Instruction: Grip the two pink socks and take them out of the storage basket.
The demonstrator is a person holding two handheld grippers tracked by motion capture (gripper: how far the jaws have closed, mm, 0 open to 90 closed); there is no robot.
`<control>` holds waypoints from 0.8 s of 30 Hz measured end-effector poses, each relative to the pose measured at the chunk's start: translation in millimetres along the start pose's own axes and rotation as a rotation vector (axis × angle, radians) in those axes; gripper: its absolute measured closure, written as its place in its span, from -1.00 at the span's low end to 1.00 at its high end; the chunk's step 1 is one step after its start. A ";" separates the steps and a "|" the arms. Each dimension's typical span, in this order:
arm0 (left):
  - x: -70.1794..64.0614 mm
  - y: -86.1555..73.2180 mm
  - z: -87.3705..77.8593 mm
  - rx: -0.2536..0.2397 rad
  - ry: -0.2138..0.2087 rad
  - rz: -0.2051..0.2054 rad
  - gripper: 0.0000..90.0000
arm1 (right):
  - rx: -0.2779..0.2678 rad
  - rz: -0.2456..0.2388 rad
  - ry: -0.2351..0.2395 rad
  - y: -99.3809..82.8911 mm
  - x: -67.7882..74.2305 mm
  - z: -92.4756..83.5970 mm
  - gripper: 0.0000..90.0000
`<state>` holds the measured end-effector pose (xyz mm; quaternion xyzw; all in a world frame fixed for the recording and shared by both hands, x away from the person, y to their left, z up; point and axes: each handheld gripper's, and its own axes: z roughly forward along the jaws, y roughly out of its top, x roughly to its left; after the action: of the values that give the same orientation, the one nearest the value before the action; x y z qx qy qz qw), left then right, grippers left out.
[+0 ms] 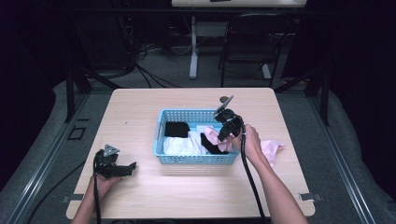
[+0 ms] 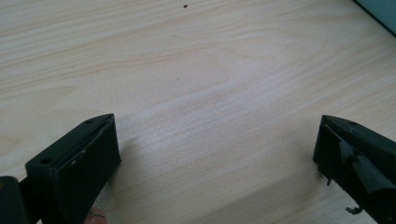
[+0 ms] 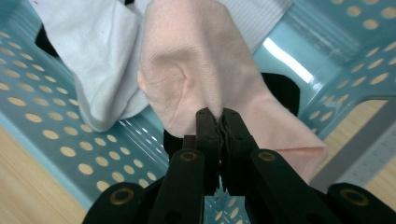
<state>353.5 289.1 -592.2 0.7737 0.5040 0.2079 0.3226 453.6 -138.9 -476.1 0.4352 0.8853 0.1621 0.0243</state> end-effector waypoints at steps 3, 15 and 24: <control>0.0 0.0 0.0 0.000 0.000 0.000 -0.99 | -0.025 -0.001 0.004 0.3 0.3 -10.1 0.94; -0.2 -0.2 0.4 -0.006 0.004 -0.001 -0.99 | -0.098 -0.025 0.005 2.6 7.2 -48.1 0.94; -0.2 -0.2 0.4 -0.006 0.003 -0.001 -0.99 | -0.132 -0.037 0.006 1.7 10.9 -67.0 0.94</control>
<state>353.6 288.9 -592.6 0.7722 0.5043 0.2105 0.3240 435.8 -147.2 -411.2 0.4158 0.8806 0.2211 0.0532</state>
